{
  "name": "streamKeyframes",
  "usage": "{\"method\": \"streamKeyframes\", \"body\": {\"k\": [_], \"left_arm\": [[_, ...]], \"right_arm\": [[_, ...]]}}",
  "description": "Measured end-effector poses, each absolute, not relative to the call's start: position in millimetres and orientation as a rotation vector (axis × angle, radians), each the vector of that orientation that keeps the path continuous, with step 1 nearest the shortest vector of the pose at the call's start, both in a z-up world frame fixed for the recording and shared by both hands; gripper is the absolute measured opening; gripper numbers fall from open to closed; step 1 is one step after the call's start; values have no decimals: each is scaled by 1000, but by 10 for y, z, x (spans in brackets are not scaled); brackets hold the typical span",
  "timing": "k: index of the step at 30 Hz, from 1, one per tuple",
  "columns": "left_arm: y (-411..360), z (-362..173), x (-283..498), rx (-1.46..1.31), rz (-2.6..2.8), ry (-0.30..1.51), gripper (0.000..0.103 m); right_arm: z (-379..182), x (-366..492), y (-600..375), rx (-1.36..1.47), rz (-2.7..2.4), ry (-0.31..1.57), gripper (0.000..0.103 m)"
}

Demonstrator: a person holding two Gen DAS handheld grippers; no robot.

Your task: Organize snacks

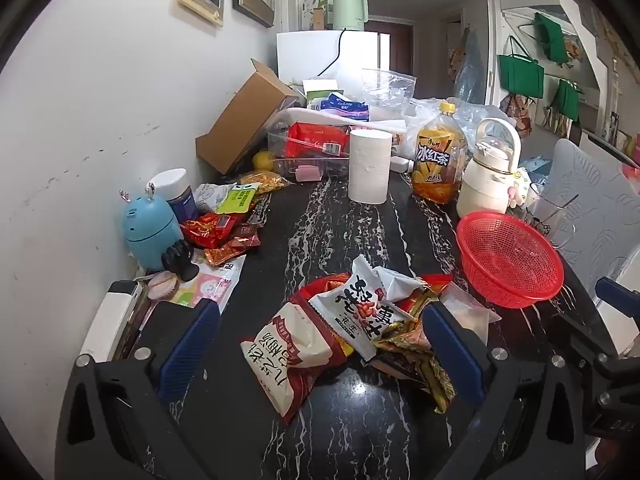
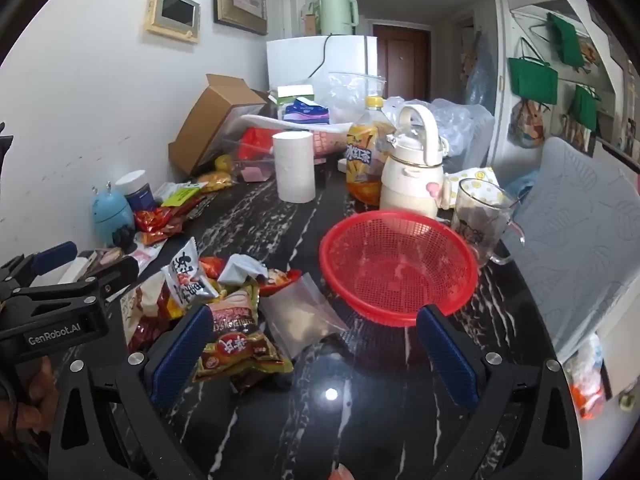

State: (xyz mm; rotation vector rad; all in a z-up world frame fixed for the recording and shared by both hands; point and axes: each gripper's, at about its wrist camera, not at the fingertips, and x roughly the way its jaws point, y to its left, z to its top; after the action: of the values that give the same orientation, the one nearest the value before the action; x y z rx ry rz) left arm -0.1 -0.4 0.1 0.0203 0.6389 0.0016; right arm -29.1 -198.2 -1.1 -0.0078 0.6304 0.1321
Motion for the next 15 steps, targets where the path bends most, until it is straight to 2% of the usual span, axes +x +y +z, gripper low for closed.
{"method": "streamKeyframes", "body": {"k": [15], "left_arm": [[27, 70, -61, 25, -15, 619, 103]], "right_arm": [[12, -314, -1939, -12, 149, 617, 103]]}}
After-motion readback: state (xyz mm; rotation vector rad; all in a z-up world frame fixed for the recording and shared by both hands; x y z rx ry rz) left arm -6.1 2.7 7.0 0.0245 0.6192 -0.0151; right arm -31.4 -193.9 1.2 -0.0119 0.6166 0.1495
